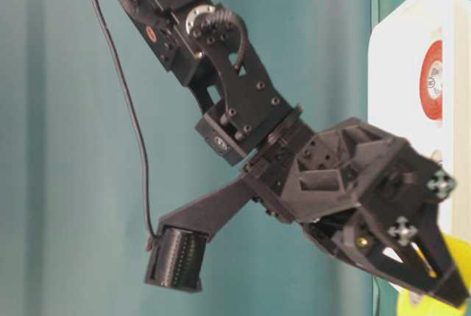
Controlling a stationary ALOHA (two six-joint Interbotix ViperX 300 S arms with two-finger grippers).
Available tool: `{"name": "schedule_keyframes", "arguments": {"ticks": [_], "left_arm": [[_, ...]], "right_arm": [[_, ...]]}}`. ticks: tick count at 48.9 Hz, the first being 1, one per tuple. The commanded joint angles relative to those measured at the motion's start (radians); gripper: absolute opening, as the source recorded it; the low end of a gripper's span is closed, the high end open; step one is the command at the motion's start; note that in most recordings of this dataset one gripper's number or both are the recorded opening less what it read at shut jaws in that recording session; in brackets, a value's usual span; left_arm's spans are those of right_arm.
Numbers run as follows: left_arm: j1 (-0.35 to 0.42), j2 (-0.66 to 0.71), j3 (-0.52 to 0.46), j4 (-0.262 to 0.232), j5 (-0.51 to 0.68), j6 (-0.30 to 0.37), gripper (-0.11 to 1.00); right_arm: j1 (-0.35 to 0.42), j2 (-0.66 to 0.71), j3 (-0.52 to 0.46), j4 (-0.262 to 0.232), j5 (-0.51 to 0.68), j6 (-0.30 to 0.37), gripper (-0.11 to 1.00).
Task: Put the tape into the white case with the right arm.
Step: 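Lift the yellow tape roll and carry it into the tray's left side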
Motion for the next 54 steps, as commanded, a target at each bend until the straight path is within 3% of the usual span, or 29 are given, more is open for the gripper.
{"name": "schedule_keyframes", "arguments": {"ticks": [1,29,54], "left_arm": [[0.003,0.008,-0.009,-0.002,-0.006,0.0,0.01],[0.002,0.008,-0.008,0.0,-0.006,0.0,0.01],[0.003,0.006,-0.008,-0.002,-0.003,0.0,0.01]], "right_arm": [[-0.032,-0.025,-0.029,-0.002,-0.003,0.0,0.03],[-0.268,-0.028,-0.034,-0.003,-0.031,-0.002,0.03],[-0.305,0.006,-0.035,-0.006,-0.069,-0.002,0.03]]}}
